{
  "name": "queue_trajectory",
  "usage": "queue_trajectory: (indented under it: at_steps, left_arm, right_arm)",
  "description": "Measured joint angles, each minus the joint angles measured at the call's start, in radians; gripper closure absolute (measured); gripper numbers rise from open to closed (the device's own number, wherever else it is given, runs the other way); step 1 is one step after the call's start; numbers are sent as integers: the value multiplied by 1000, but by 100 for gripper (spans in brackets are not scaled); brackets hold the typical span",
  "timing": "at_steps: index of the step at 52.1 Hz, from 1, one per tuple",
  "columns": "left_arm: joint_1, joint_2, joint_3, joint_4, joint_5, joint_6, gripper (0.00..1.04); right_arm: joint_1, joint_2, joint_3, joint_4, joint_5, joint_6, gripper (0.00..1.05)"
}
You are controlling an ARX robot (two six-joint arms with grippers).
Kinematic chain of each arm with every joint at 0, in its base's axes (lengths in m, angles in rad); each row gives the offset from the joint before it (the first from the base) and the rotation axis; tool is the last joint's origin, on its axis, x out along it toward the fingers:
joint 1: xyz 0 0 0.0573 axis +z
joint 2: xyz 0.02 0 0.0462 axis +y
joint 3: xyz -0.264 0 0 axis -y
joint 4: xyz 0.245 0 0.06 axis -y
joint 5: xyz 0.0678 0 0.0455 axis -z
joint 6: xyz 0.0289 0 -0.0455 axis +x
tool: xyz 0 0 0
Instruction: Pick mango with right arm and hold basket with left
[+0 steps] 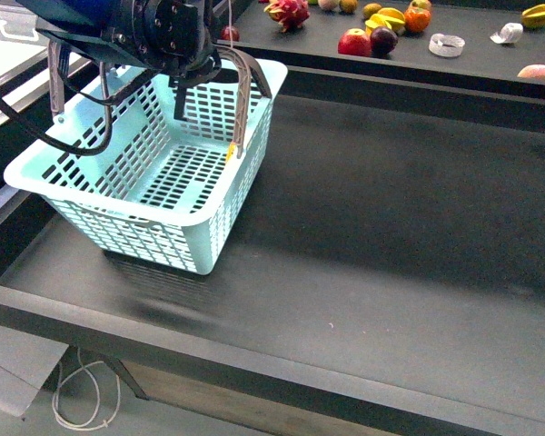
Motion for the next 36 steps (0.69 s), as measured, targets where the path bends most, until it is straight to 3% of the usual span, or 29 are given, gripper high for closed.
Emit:
queue_trajectory:
  at_steps: [7, 21, 31, 36]
  left_arm:
    - [6, 17, 42, -29, 0, 3, 100]
    - [10, 20, 43, -71, -31, 61, 57]
    - [4, -84, -118, 5, -40, 147, 9]
    - [3, -176, -237, 78, -34, 206, 9]
  right_arm:
    - [0, 0, 0, 0, 0, 0, 8]
    - [0, 0, 0, 0, 0, 0, 8]
    - [0, 0, 0, 0, 0, 0, 8]
    - [0, 0, 0, 0, 0, 0, 8]
